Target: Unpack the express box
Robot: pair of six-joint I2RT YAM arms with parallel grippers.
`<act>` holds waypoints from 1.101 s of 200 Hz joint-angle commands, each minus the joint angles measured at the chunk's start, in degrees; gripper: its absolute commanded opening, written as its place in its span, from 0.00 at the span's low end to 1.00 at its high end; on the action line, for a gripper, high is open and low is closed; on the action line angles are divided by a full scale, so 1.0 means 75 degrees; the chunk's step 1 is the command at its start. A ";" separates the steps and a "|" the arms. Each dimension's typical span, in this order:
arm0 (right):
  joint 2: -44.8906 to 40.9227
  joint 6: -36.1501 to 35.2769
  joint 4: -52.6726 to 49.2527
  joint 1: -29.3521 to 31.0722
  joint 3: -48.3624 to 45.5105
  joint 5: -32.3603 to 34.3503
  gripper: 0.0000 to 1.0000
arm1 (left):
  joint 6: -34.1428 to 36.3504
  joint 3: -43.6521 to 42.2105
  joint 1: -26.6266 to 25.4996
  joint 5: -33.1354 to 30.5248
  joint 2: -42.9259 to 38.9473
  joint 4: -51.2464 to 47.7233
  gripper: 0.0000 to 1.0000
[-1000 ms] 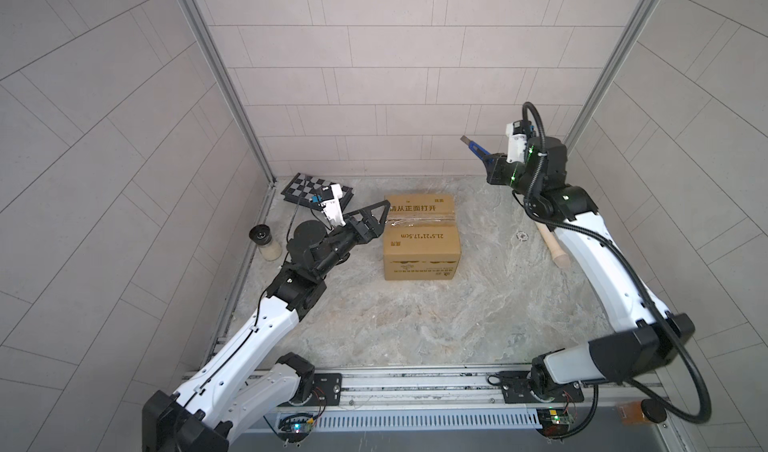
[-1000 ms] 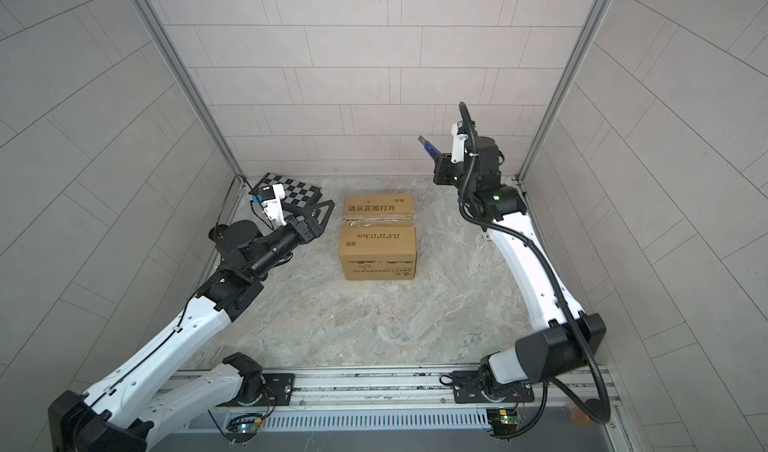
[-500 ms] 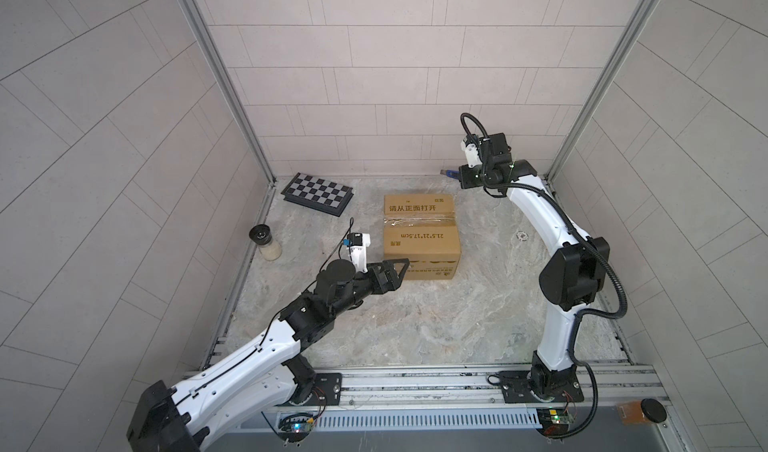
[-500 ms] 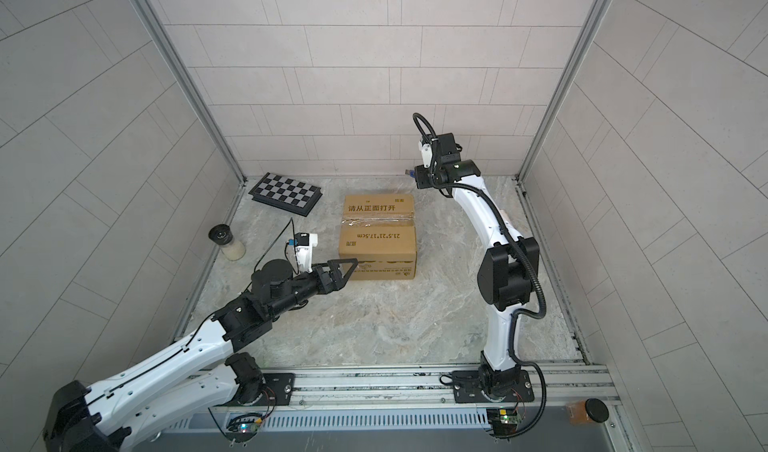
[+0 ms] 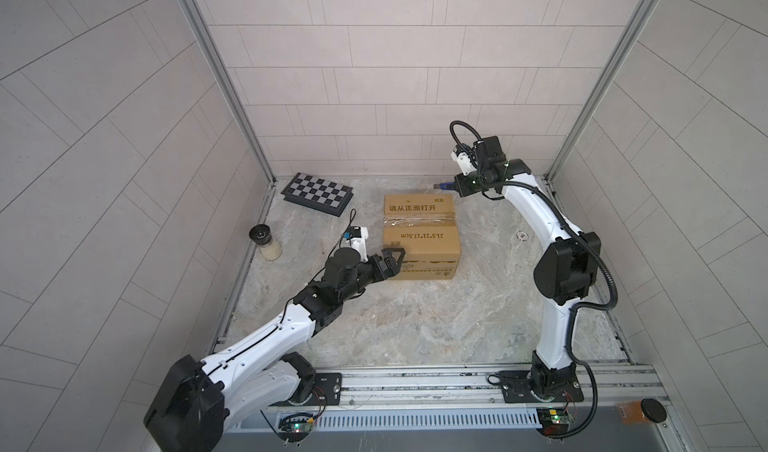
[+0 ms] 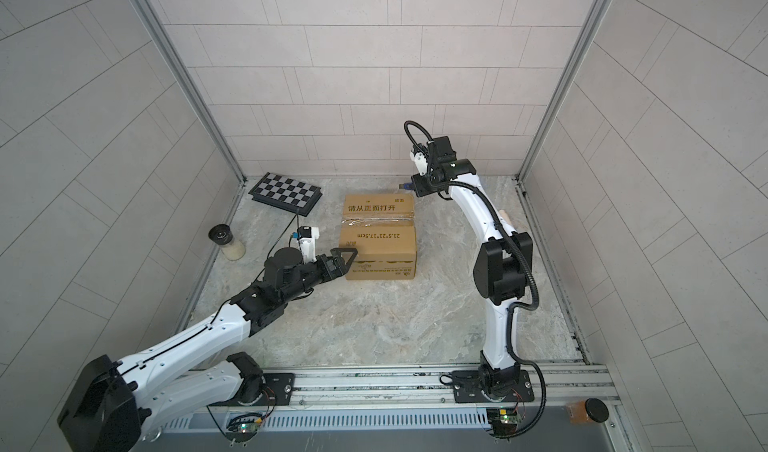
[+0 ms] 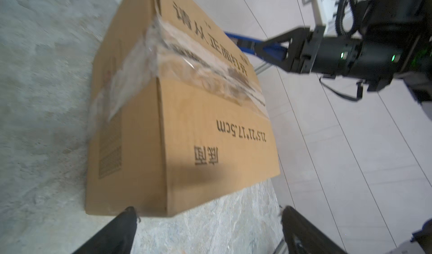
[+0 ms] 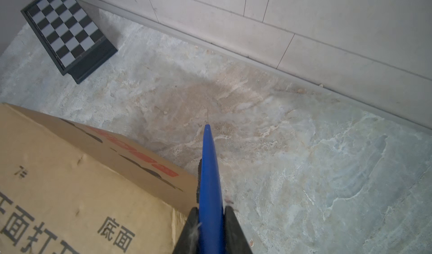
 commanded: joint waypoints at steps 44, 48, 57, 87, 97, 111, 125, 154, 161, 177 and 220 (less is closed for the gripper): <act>-0.2032 0.0639 0.0882 0.0205 -0.2216 0.0207 0.00 | 0.0024 0.1320 0.1047 0.1037 0.1481 0.0915 1.00; -0.2135 0.0710 0.0918 0.0221 -0.2327 0.0301 0.00 | -0.0007 0.1344 0.1100 0.1112 0.1511 0.0938 1.00; -0.2331 0.0797 0.0969 0.0220 -0.2531 0.0519 0.00 | -0.0058 0.1346 0.1223 0.1268 0.1482 0.0943 1.00; -0.2466 0.0793 0.1178 0.0201 -0.2699 0.1223 0.00 | 0.0098 0.1152 0.1430 0.1362 0.0760 0.0246 1.00; -0.2295 0.0701 0.1145 0.0198 -0.2452 0.1136 0.00 | 0.0174 0.1103 0.1401 0.1424 0.0470 -0.0151 1.00; -0.1956 0.0593 0.1087 0.0195 -0.1996 0.0958 0.00 | 0.0056 0.0853 0.1296 0.1525 -0.0043 -0.0424 1.00; -0.1640 0.0508 0.1061 0.0195 -0.1524 0.0788 0.00 | -0.0065 0.0589 0.1046 0.1429 -0.0574 -0.0756 1.00; -0.0951 0.0129 0.0814 0.0205 -0.0586 0.0220 0.00 | -0.0430 0.0232 0.0199 0.1059 -0.1263 -0.1158 1.00; -0.0774 0.0047 0.0693 0.0210 -0.0337 0.0135 0.00 | -0.0603 0.0105 0.0052 0.1042 -0.1358 -0.1028 1.00; -0.0454 -0.0101 0.0490 0.0218 0.0040 -0.0108 0.00 | -0.0849 -0.0126 -0.0330 0.0850 -0.1502 -0.0785 1.00; -0.0420 -0.0429 0.0202 0.0288 -0.0047 -0.0675 0.00 | -0.1217 -0.0337 -0.0758 0.0577 -0.1155 0.0244 1.00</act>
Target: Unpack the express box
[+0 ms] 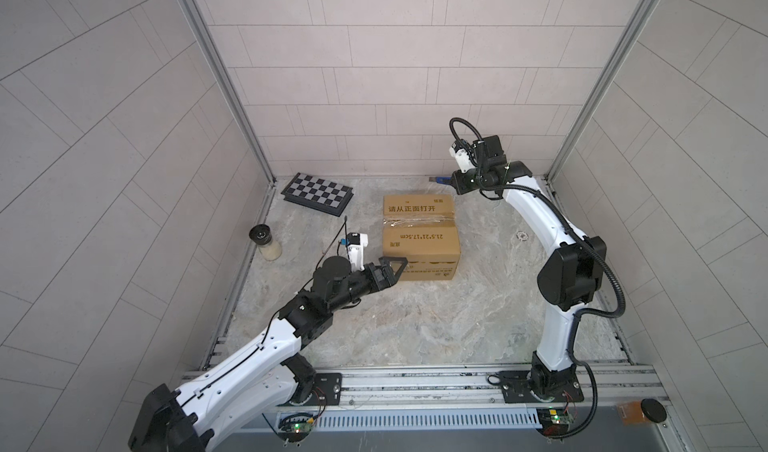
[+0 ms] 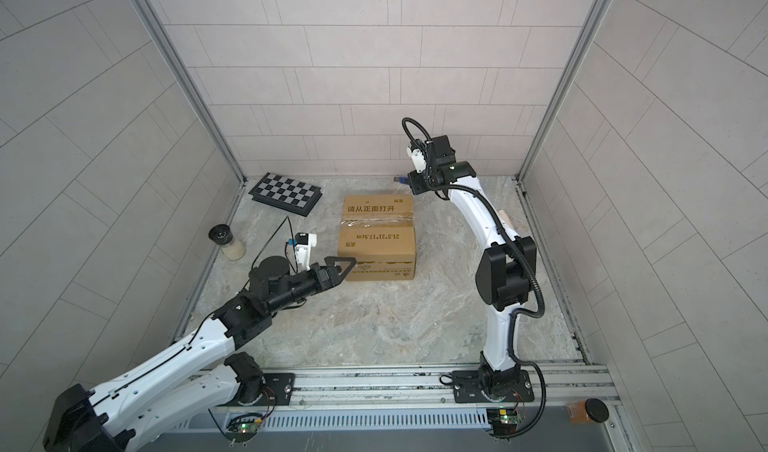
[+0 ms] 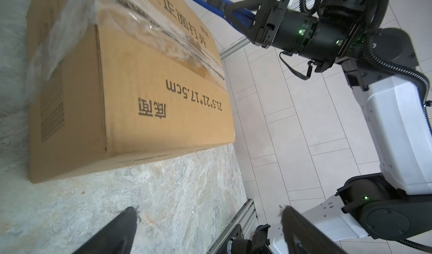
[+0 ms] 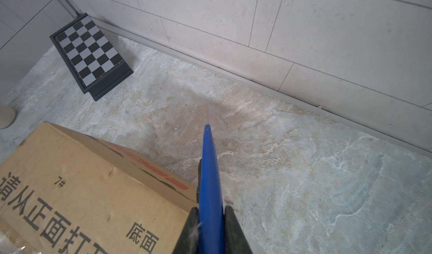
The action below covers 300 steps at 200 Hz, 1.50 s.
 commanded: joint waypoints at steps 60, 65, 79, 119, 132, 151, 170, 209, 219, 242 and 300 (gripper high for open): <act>-0.1139 -0.0786 -0.0338 0.0114 -0.1307 -0.0400 0.00 | 0.0028 0.0661 -0.0002 -0.0362 0.1533 0.1305 1.00; -0.1216 -0.0800 -0.0336 0.0108 -0.1407 -0.0383 0.00 | 0.0011 0.0710 0.0059 -0.0356 0.1650 0.1308 1.00; -0.1465 -0.0791 -0.0314 0.0098 -0.1684 -0.0343 0.00 | -0.0030 0.0777 0.0280 -0.0267 0.1893 0.1397 1.00; -0.2223 -0.0422 -0.0124 0.0101 -0.2514 -0.0288 0.00 | 0.0212 0.0991 0.1143 0.0010 0.2187 0.1421 1.00; -0.2476 -0.0200 -0.0027 0.0108 -0.2816 -0.0280 0.00 | 0.0335 0.1224 0.1357 0.0167 0.2393 0.1391 1.00; -0.2867 0.0133 0.0119 0.0120 -0.3336 -0.0306 0.00 | 0.0502 0.1621 0.1690 0.0433 0.2818 0.1436 1.00; -0.3297 0.0470 0.0297 0.0188 -0.3904 -0.0228 0.00 | 0.0613 0.1994 0.1777 0.0661 0.3272 0.1500 1.00; -0.4242 0.1417 0.0629 0.0323 -0.4962 0.0040 0.00 | 0.0653 0.2356 0.1958 0.0998 0.3916 0.1765 1.00; -0.4467 0.1561 0.0692 0.0371 -0.5157 0.0091 0.00 | 0.0615 0.2404 0.1977 0.1126 0.4037 0.1893 1.00; -0.4779 0.1805 0.0525 0.0448 -0.5323 0.0589 0.00 | 0.0551 0.2440 0.1989 0.1318 0.4201 0.2119 1.00; -0.4756 0.1942 0.0283 0.0459 -0.4712 0.1402 0.00 | 0.0505 0.2357 0.1976 0.1741 0.4199 0.2632 1.00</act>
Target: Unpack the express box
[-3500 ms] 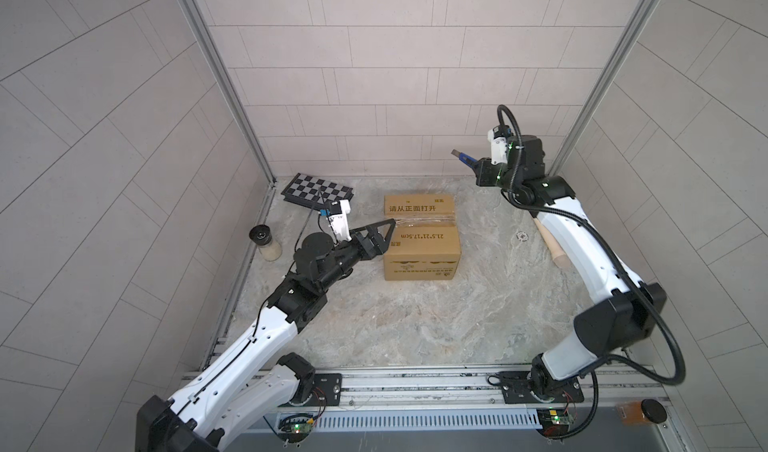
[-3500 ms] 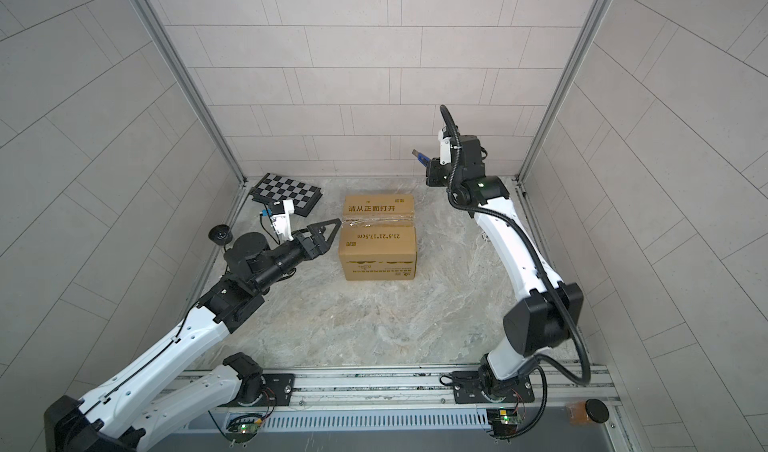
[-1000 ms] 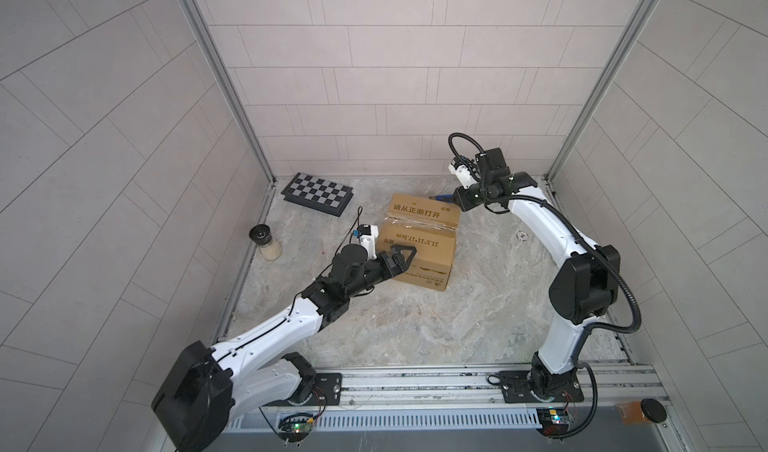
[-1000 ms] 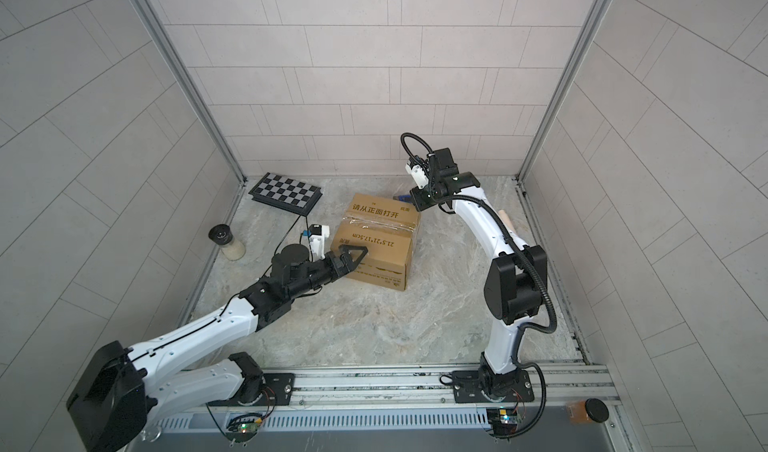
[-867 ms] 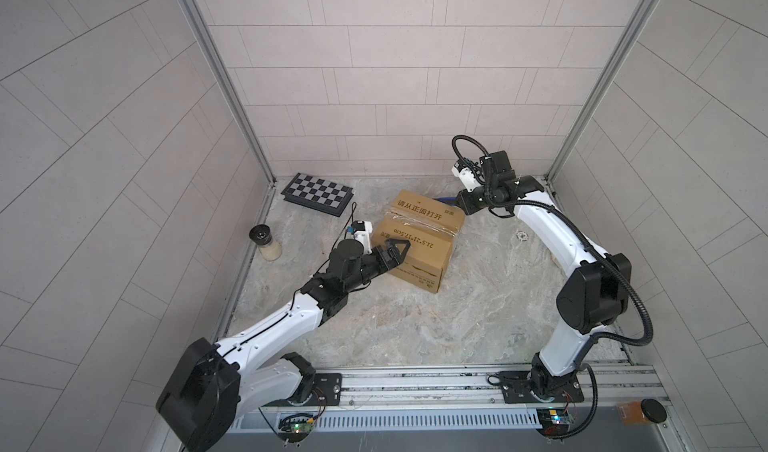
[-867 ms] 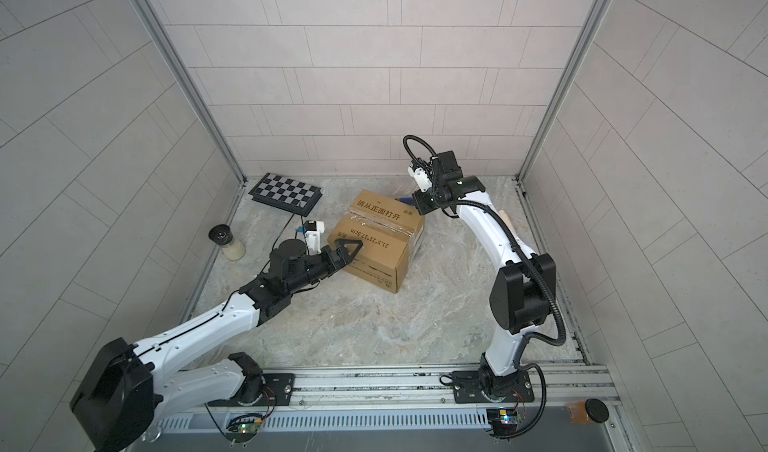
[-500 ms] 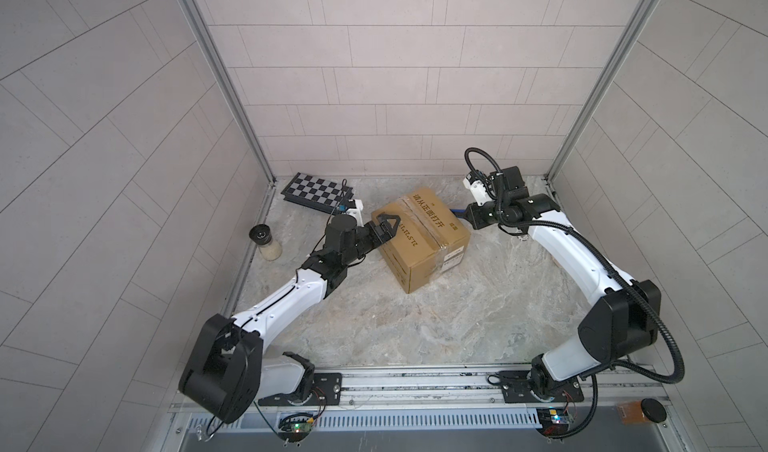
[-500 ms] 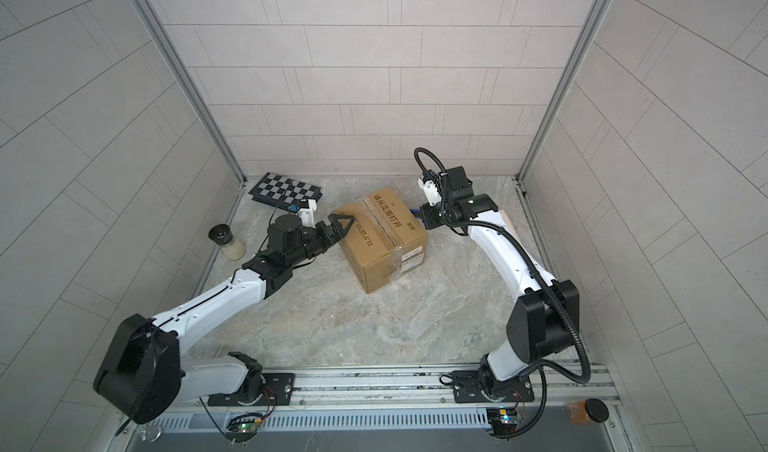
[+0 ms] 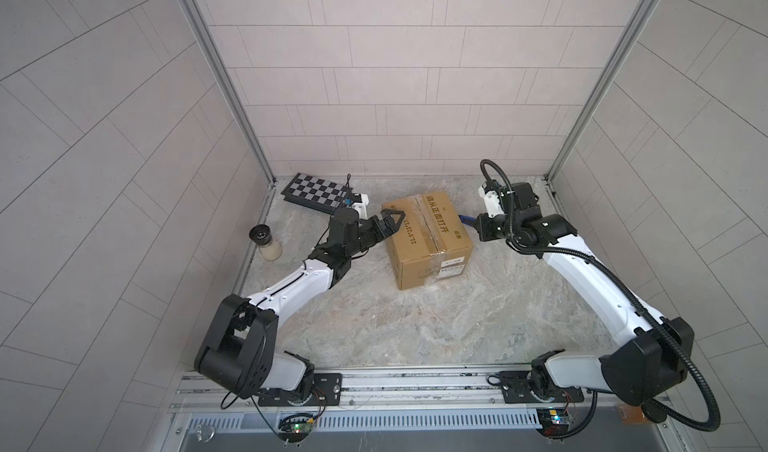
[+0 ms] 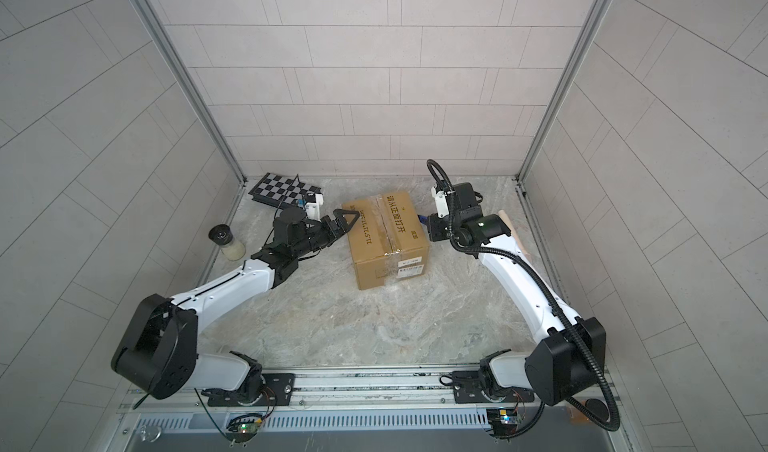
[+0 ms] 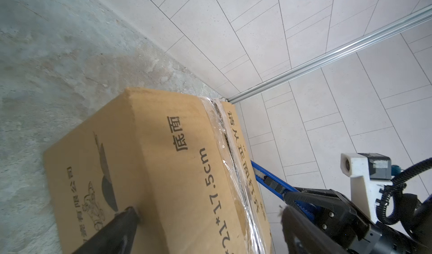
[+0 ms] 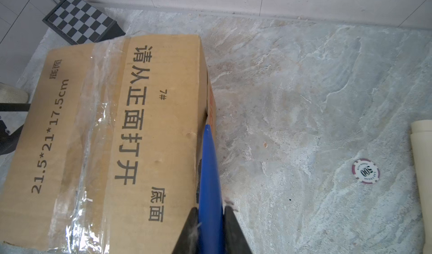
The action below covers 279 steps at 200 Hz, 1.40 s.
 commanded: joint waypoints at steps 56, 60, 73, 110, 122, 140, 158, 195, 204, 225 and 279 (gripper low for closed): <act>-0.0134 -0.0058 -0.0850 0.0412 0.1985 0.1028 0.00 | 0.1107 0.0167 -0.0039 -0.0016 -0.0773 -0.0947 1.00; -0.0144 -0.0095 -0.0944 0.0515 0.2102 0.1077 0.00 | 0.1199 0.0187 -0.0045 -0.0070 -0.0826 -0.1054 1.00; -0.0121 -0.0170 -0.1293 0.0898 0.2480 0.1382 0.00 | 0.1403 0.0248 -0.0039 -0.0194 -0.0902 -0.1289 1.00; 0.0010 -0.0141 -0.1859 0.2063 0.2982 0.2289 0.00 | 0.1765 0.0566 -0.0043 -0.0476 -0.0588 -0.1774 1.00; 0.0088 -0.0101 -0.1912 0.2344 0.2985 0.2434 0.00 | 0.1765 0.0645 -0.0039 -0.0502 -0.0435 -0.1782 1.00; 0.0220 -0.0086 -0.2044 0.2694 0.3020 0.2723 0.00 | 0.1760 0.0748 -0.0067 -0.0485 -0.0245 -0.1740 1.00; 0.0303 -0.0051 -0.2049 0.2897 0.3029 0.2751 0.00 | 0.1748 0.0806 -0.0144 -0.0576 -0.0112 -0.1806 1.00; 0.0532 -0.0035 -0.2157 0.3160 0.3128 0.2730 0.00 | 0.1760 0.0919 -0.0505 -0.1068 0.0164 -0.2185 1.00; 0.0562 -0.0005 -0.2183 0.3218 0.3136 0.2744 0.00 | 0.1760 0.0972 -0.0554 -0.1242 0.0221 -0.2331 1.00; 0.0620 0.0040 -0.2212 0.3299 0.3117 0.2748 0.00 | 0.1759 0.1171 -0.0911 -0.1735 0.0383 -0.2897 1.00; 0.0773 0.0008 -0.2294 0.3468 0.3070 0.2977 0.00 | 0.1324 0.1268 -0.1173 -0.2540 0.0574 -0.3738 1.00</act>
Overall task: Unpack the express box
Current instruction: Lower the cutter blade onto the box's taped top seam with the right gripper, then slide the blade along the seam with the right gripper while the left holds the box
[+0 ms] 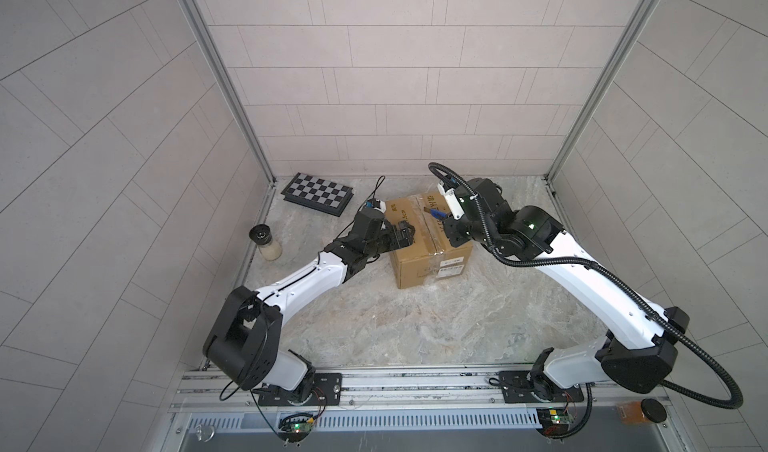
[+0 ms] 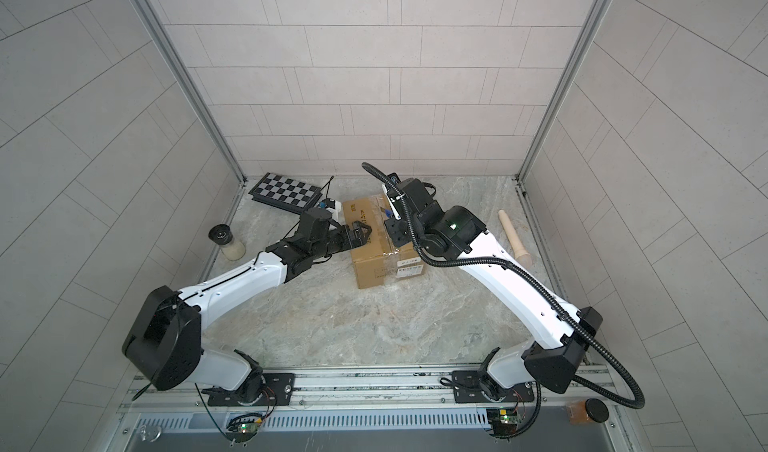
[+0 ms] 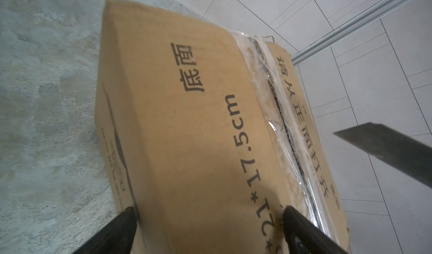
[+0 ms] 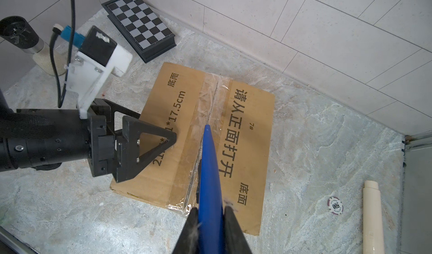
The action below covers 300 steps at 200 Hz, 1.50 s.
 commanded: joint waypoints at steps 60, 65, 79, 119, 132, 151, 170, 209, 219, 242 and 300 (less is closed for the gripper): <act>0.0258 0.0016 -0.0234 0.0194 0.0147 0.0433 0.00 | -0.0388 0.0128 -0.0229 -0.0912 0.0171 -0.1180 0.99; 0.0270 0.0019 -0.0223 0.0201 0.0151 0.0430 0.00 | -0.0413 0.0122 -0.0240 -0.0916 0.0180 -0.1170 0.99; 0.0287 0.0021 -0.0188 0.0220 0.0144 0.0420 0.00 | -0.0471 0.0099 -0.0241 -0.0887 0.0184 -0.1114 0.99; 0.0404 0.0054 -0.0105 0.0244 0.0052 0.0377 0.00 | -0.0567 0.0070 -0.0276 -0.0853 0.0166 -0.1029 0.99; 0.0438 0.0047 -0.0072 0.0242 0.0017 0.0393 0.00 | -0.0584 0.0041 -0.0286 -0.0852 0.0166 -0.1011 0.99; 0.0481 0.0039 -0.0080 0.0271 0.0016 0.0527 0.00 | -0.0623 -0.0023 -0.0288 -0.0829 0.0178 -0.0962 0.98; 0.0517 0.0016 -0.0104 0.0319 0.0026 0.0636 0.00 | -0.0651 -0.0077 -0.0288 -0.0811 0.0175 -0.0941 0.96; 0.0593 0.0020 -0.0106 0.0348 -0.0034 0.0612 0.00 | -0.0696 -0.0146 -0.0289 -0.0724 0.0122 -0.0807 0.97; 0.0615 0.0028 -0.0077 0.0351 -0.0055 0.0593 0.00 | -0.0708 -0.0165 -0.0297 -0.0690 0.0097 -0.0761 0.96; 0.0662 0.0018 0.0022 0.0348 -0.0096 0.0517 0.00 | -0.0747 -0.0211 -0.0293 -0.0590 0.0026 -0.0628 0.96; 0.0800 -0.0147 0.0199 0.0336 -0.0080 0.0272 0.00 | -0.1034 -0.0474 -0.0300 -0.0250 -0.0214 -0.0049 0.96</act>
